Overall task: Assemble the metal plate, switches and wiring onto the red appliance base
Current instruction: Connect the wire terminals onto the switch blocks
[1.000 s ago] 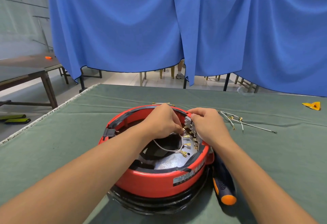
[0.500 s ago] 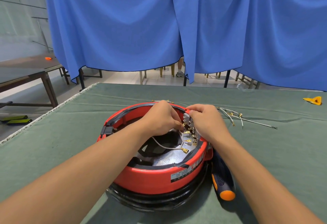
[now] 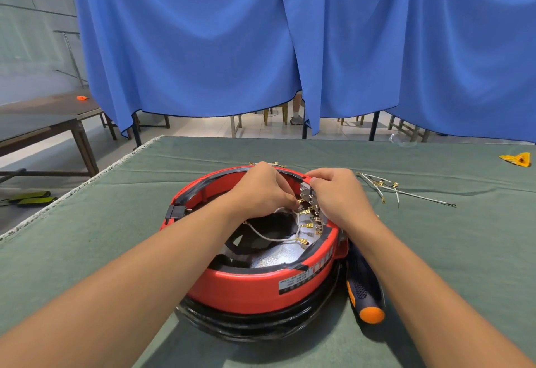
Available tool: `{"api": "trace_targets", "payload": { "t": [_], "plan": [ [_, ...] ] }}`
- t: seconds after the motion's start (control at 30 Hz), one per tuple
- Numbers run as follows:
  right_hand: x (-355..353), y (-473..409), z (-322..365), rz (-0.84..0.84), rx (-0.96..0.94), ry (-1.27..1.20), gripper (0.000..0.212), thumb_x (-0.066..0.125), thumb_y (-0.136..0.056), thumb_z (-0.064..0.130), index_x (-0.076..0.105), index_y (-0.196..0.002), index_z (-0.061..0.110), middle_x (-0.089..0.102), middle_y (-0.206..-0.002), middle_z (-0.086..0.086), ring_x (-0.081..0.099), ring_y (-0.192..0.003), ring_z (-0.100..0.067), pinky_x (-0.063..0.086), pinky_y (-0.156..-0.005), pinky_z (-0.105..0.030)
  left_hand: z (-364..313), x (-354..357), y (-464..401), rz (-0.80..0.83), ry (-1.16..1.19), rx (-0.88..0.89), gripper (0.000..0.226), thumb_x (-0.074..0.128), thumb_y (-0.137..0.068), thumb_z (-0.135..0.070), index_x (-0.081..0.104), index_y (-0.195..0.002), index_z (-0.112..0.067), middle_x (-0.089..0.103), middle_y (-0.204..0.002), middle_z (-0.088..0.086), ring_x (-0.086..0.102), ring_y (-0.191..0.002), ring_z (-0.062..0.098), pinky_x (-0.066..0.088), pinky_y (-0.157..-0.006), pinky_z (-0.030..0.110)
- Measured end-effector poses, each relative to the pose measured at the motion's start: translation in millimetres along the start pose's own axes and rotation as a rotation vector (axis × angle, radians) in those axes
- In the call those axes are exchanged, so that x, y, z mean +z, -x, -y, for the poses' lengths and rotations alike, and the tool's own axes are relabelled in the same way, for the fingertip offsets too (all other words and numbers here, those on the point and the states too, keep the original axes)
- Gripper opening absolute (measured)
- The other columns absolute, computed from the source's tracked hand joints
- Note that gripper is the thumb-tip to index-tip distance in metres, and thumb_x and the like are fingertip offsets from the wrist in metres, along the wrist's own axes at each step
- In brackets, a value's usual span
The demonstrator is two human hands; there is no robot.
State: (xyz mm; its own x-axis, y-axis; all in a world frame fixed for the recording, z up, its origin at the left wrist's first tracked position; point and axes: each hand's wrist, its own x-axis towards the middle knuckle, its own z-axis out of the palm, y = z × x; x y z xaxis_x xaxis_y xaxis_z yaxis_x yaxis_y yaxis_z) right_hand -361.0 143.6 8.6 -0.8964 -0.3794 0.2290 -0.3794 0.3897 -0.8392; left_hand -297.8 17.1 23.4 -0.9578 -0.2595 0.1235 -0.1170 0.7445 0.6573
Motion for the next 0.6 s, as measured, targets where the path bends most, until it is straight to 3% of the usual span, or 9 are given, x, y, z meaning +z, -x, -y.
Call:
{"api": "trace_targets", "payload": {
  "t": [0.13, 0.27, 0.6],
  "plan": [
    [-0.1, 0.7, -0.9, -0.004, -0.001, 0.012, 0.027, 0.048, -0.094, 0.015, 0.073, -0.102, 0.019, 0.06, -0.081, 0.01, 0.054, -0.079, -0.009, 0.039, -0.071, -0.026, -0.5, 0.8, 0.1, 0.0, -0.007, -0.002, 0.008, 0.076, -0.078, -0.018, 0.078, -0.083, -0.013, 0.065, -0.065, -0.01, 0.057, -0.065, 0.006, 0.037, -0.054, 0.013],
    [0.2, -1.1, -1.6, -0.007, -0.006, 0.031, 0.027, 0.047, -0.094, 0.015, 0.072, -0.102, 0.02, 0.06, -0.078, 0.012, 0.051, -0.069, -0.001, 0.04, -0.059, -0.023, -0.8, 1.5, -0.3, 0.009, -0.008, -0.002, 0.004, 0.076, -0.077, -0.017, 0.079, -0.079, -0.015, 0.067, -0.066, -0.009, 0.058, -0.067, 0.006, 0.038, -0.055, 0.013],
    [1.0, -1.0, -1.5, -0.011, -0.002, 0.028, 0.027, 0.047, -0.094, 0.015, 0.072, -0.103, 0.019, 0.061, -0.08, 0.009, 0.053, -0.073, -0.005, 0.04, -0.068, -0.027, -0.9, 3.7, -1.4, -0.002, -0.024, 0.01, 0.008, 0.075, -0.079, -0.017, 0.078, -0.085, -0.012, 0.065, -0.066, -0.009, 0.058, -0.065, 0.006, 0.039, -0.054, 0.012]
  ]
}}
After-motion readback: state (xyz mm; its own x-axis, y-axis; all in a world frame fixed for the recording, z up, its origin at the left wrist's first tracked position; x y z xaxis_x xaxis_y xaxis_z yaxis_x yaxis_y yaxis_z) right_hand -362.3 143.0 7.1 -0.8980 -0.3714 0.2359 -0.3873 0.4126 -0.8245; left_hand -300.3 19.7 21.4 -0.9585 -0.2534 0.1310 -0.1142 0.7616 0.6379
